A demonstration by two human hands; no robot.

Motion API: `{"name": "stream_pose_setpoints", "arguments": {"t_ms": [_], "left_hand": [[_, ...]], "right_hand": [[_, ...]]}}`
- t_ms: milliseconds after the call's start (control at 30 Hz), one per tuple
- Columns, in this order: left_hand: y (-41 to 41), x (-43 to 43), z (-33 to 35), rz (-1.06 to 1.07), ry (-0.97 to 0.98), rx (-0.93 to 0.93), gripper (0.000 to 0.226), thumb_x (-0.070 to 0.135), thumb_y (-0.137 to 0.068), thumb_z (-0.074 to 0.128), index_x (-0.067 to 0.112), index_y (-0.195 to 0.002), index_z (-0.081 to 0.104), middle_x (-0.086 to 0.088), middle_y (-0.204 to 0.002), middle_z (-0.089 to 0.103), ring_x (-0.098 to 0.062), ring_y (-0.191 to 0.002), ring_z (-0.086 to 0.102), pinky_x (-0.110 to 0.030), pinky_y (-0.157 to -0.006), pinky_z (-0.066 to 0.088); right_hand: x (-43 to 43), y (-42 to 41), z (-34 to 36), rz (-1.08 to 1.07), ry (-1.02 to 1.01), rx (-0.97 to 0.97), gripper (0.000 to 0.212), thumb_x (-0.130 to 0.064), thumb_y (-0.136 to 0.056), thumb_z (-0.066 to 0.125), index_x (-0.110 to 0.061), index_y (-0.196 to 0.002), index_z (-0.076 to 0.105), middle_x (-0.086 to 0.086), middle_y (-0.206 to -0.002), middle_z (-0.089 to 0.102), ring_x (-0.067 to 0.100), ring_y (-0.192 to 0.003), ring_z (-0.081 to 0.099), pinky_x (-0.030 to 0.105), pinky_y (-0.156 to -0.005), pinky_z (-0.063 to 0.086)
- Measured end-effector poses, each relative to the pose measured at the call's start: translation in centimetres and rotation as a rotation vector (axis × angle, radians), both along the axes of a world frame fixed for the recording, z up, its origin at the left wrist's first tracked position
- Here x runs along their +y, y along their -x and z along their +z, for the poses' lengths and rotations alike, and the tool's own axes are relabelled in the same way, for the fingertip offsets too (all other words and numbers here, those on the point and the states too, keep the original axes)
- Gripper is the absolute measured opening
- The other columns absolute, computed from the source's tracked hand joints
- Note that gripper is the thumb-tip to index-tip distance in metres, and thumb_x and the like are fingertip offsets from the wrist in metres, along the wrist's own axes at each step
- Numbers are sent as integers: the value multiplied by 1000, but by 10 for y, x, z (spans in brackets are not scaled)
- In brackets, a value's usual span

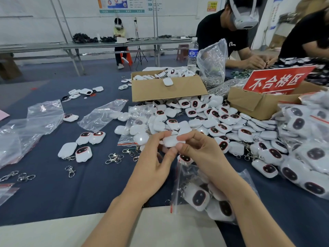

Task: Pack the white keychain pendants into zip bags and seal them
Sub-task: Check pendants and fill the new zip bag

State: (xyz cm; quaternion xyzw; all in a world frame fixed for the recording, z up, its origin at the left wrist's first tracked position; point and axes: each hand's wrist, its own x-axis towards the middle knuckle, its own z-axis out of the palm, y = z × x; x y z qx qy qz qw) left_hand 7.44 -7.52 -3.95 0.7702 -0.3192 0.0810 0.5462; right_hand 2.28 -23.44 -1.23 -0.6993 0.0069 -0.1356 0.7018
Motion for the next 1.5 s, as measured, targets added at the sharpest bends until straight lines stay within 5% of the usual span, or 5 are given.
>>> {"name": "stream_pose_setpoints", "arguments": {"t_ms": [167,433,700,1133,1500], "left_hand": [[-1,3,-1,-51,-14,64,45,33,-98,57,30,-142,51,25,-122,55,2,-117,54,-5,-93,36],[-2,-1,7,71,70,52,49,6,-96,64,55,-99,63,29,-103,67,7,-102,61,-4,-82,41],[-4,2,4,94,39,0,39,3,-97,62,36,-113,74,22,-94,66,3,-94,60,-5,-80,39],[2,-3,5,45,-145,-317,26,20,-103,56,23,-128,63,14,-126,54,4,-114,55,-6,-96,38],[-17,45,57,-168,-348,618,20,19,-104,55,17,-113,72,-16,-86,72,-14,-71,62,-22,-67,54]], "right_hand": [[0,0,-2,-16,53,66,24,-4,-88,74,-26,-80,74,-4,-85,77,8,-83,71,20,-79,54],[1,2,0,4,72,62,30,-1,-95,64,-31,-98,65,8,-96,78,26,-87,68,54,-94,53],[0,2,-1,-28,-63,81,20,-4,-96,64,-21,-86,69,6,-94,79,18,-87,76,19,-79,58],[1,1,4,-96,-171,113,18,-17,-102,55,-17,-104,73,9,-84,78,18,-76,76,20,-68,59],[-21,7,6,-96,338,102,13,-36,-98,56,-36,-103,69,-12,-89,77,7,-77,73,26,-73,59]]}}
